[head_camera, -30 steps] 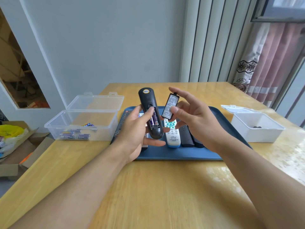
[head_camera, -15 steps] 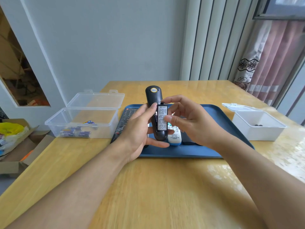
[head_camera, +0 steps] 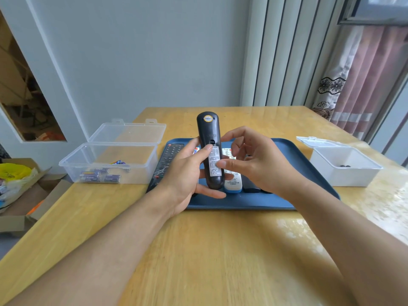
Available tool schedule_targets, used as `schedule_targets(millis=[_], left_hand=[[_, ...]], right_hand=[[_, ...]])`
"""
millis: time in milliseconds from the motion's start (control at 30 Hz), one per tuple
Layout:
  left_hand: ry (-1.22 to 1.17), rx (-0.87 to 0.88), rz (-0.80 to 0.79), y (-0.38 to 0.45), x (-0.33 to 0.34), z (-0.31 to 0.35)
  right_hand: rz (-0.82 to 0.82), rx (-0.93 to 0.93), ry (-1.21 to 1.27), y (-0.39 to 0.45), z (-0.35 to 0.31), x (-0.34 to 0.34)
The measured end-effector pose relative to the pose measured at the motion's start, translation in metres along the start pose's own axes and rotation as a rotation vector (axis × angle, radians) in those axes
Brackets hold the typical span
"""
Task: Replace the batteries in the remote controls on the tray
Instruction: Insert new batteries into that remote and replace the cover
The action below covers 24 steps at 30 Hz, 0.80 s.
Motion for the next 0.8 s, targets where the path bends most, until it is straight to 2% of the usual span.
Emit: schedule_targets(millis=[167, 333, 433, 533, 667, 800], left_hand=[[-0.014, 0.008, 0.036, 0.000, -0.001, -0.001], [-0.004, 0.079, 0.176, 0.001, -0.011, 0.007], [0.031, 0.109, 0.270, 0.003, -0.019, 0.011], [0.023, 0.057, 0.311, 0.003, -0.022, 0.009], [-0.161, -0.033, 0.339, 0.001, -0.021, 0.003], [-0.351, -0.108, 0.250, 0.001, -0.015, 0.000]], right_hand=[[0.026, -0.015, -0.088, -0.003, -0.006, 0.001], [-0.021, -0.157, -0.321, -0.013, -0.023, 0.013], [-0.009, -0.215, -0.339, -0.015, -0.029, 0.016], [0.016, -0.242, -0.323, -0.016, -0.034, 0.014], [-0.019, -0.274, -0.371, -0.016, -0.033, 0.020], [-0.068, -0.280, -0.423, -0.016, -0.028, 0.027]])
Point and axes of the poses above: each hand's wrist, its own y-axis towards the middle knuckle, its own x-axis out of the palm, z = x × y, the point moved 6 cm from there along y, towards the middle knuckle
